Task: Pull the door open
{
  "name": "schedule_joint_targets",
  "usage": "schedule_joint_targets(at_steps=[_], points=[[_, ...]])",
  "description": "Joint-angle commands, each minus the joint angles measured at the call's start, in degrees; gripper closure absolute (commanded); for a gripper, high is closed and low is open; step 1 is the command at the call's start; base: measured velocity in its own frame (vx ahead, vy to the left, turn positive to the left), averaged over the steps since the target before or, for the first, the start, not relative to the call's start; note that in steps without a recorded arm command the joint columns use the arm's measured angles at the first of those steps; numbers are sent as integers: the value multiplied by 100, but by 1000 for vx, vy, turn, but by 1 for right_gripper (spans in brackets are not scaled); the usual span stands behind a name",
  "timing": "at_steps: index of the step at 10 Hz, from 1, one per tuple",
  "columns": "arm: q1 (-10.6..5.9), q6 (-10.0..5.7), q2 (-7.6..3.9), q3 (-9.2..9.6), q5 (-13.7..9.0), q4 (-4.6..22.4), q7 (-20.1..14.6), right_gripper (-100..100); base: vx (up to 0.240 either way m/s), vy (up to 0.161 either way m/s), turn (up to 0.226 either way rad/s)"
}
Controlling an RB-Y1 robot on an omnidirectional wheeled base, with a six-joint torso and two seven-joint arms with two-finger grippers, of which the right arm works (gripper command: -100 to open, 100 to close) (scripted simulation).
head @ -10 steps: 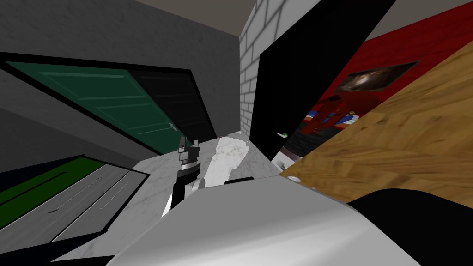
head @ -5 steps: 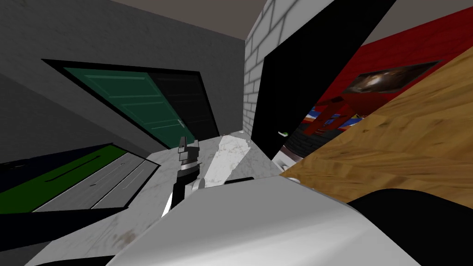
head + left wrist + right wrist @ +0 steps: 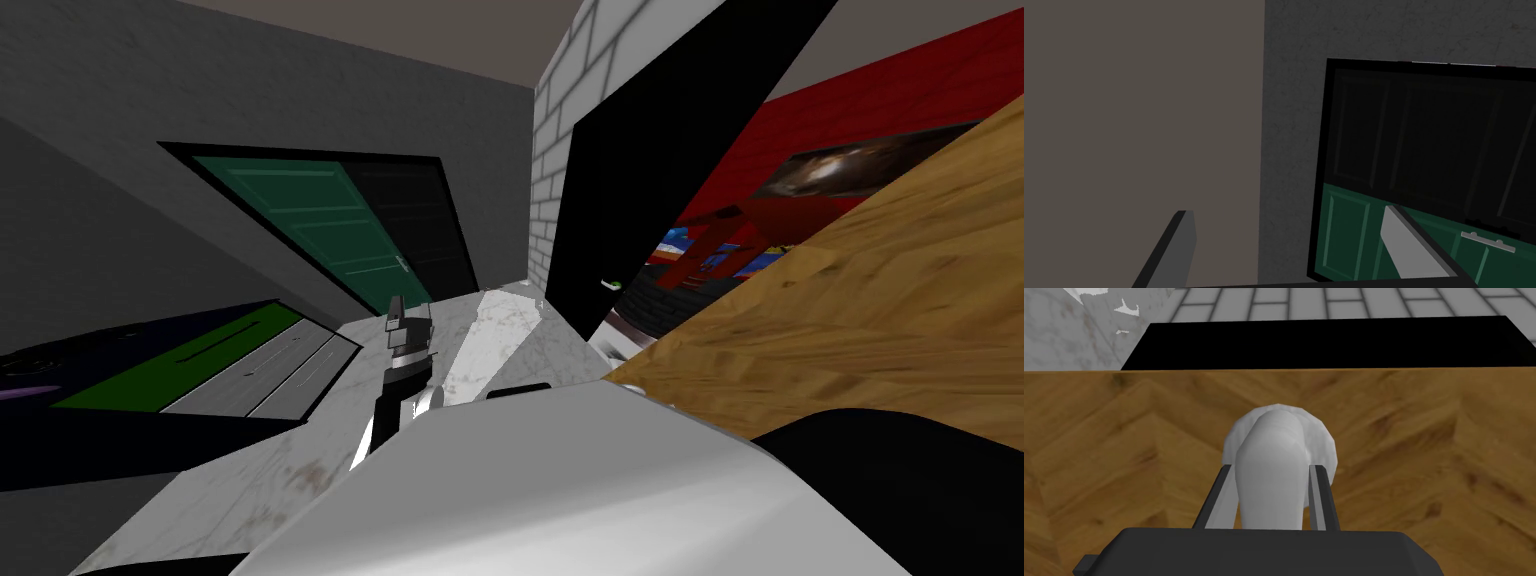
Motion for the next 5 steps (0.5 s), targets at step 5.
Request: schedule_joint_targets(at_steps=[5], points=[[151,-57,-40,-75,-71,-138,50,100,-181,14,11]])
